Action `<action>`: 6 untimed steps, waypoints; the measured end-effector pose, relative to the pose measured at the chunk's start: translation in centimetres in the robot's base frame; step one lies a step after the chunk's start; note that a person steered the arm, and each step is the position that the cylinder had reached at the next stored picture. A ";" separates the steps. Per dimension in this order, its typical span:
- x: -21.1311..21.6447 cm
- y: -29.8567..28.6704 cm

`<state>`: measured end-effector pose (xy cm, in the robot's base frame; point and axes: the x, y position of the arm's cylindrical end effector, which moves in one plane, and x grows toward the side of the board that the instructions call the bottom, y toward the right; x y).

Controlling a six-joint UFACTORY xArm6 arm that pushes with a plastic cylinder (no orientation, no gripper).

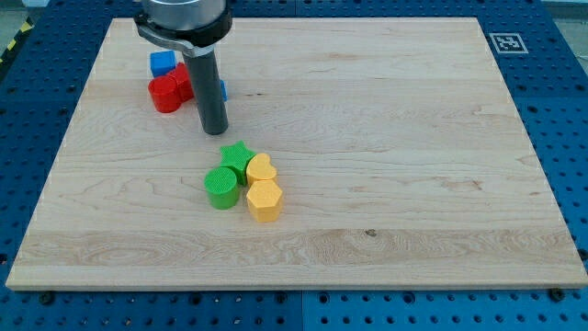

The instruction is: Move the green circle into the yellow hexagon

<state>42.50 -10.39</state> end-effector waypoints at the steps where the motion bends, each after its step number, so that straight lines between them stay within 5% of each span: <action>1: -0.4 5.0; 2: 0.1 6.2; 4: 5.2 -4.5; 6: 11.0 -0.9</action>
